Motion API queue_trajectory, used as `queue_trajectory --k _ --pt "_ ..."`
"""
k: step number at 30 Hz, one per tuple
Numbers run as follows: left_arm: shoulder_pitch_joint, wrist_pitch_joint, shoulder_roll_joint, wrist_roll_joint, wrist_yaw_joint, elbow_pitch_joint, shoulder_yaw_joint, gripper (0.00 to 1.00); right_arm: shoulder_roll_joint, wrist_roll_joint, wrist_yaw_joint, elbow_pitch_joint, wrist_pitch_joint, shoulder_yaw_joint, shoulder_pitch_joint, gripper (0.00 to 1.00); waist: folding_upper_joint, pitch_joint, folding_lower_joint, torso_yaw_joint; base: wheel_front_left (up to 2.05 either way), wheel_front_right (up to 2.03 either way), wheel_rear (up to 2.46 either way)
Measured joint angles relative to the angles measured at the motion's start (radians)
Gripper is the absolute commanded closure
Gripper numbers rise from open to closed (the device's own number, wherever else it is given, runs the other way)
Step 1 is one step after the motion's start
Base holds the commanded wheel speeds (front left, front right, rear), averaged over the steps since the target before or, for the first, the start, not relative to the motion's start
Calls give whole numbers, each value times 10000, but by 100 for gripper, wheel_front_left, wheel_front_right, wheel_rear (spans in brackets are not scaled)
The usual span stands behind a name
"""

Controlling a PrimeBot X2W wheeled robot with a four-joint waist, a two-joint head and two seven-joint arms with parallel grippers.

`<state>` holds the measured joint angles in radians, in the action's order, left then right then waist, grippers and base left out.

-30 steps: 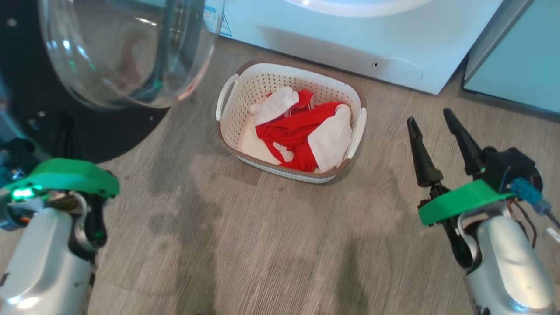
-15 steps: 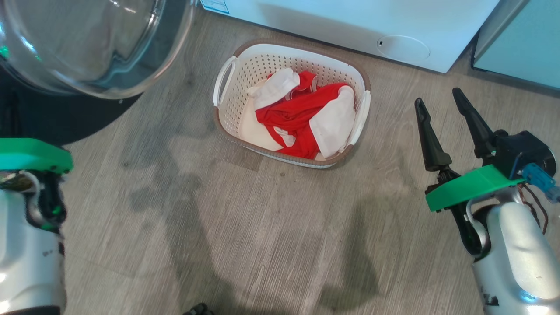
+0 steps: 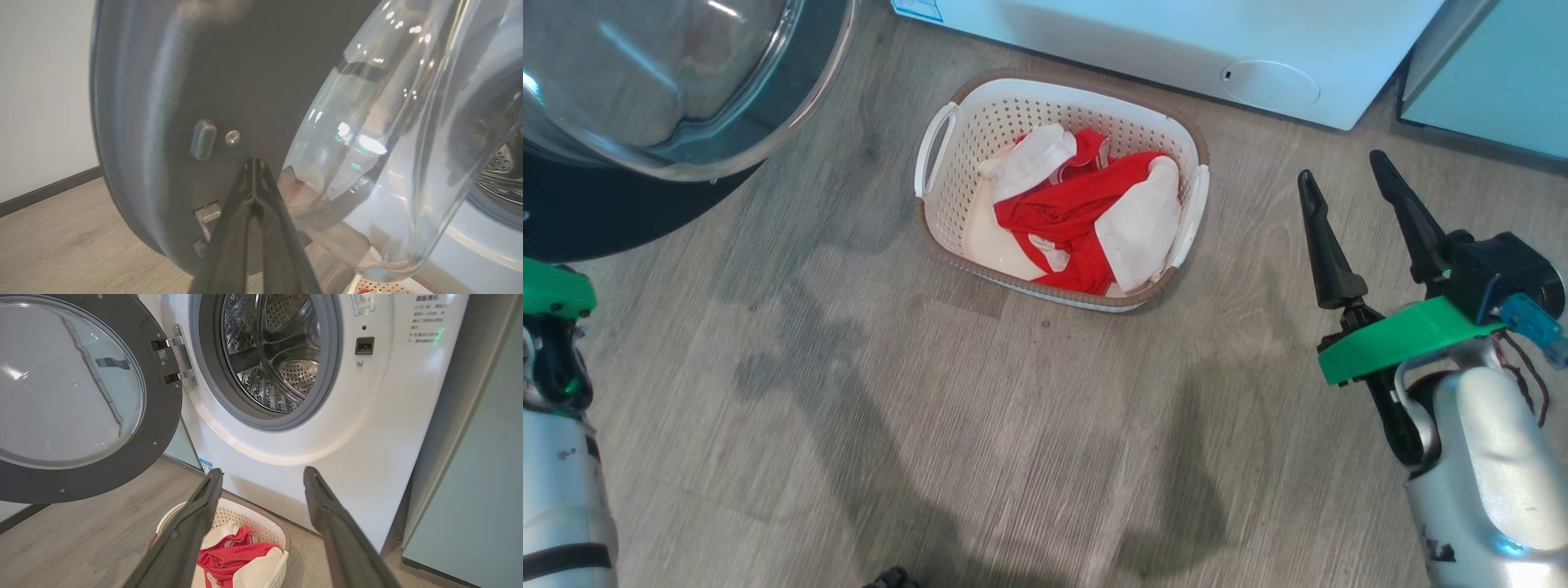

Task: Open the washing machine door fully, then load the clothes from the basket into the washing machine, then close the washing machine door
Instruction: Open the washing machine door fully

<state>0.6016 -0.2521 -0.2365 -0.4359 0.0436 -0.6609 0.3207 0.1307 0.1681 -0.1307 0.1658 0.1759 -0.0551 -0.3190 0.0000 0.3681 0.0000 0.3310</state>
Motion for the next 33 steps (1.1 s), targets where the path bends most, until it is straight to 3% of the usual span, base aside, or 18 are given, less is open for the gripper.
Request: queue_trajectory --k 8,20,21,22,23,24,33 --pt "-174 -2 422 798 150 303 522 100 -46 0 0 157 105 -59 8 0 0 -293 0 -107 0 0 0" --pt "-2885 0 1705 1580 244 3122 215 100 -316 81 0 395 389 19 269 0 0 -941 -1 -318 0 0 0" --pt "-3123 46 1751 1588 242 3440 77 80 -320 81 0 430 422 63 327 0 0 -989 -1 -357 0 0 0" --pt "-3321 140 1802 1588 242 3756 -56 54 -322 82 0 472 451 111 384 0 0 -1037 -1 -396 0 0 0" --pt "-3500 270 1852 1588 240 4084 -188 6 -328 86 0 491 458 146 441 0 0 -1075 -1 -445 0 0 0" --pt "-3669 426 1875 1588 234 4403 -347 0 -339 90 0 516 458 157 477 0 0 -1110 -1 -503 0 0 0" --pt "-4646 1289 1969 1670 -40 6449 -1492 0 -495 119 0 721 625 205 491 0 0 -1431 -1 -1261 0 0 0"
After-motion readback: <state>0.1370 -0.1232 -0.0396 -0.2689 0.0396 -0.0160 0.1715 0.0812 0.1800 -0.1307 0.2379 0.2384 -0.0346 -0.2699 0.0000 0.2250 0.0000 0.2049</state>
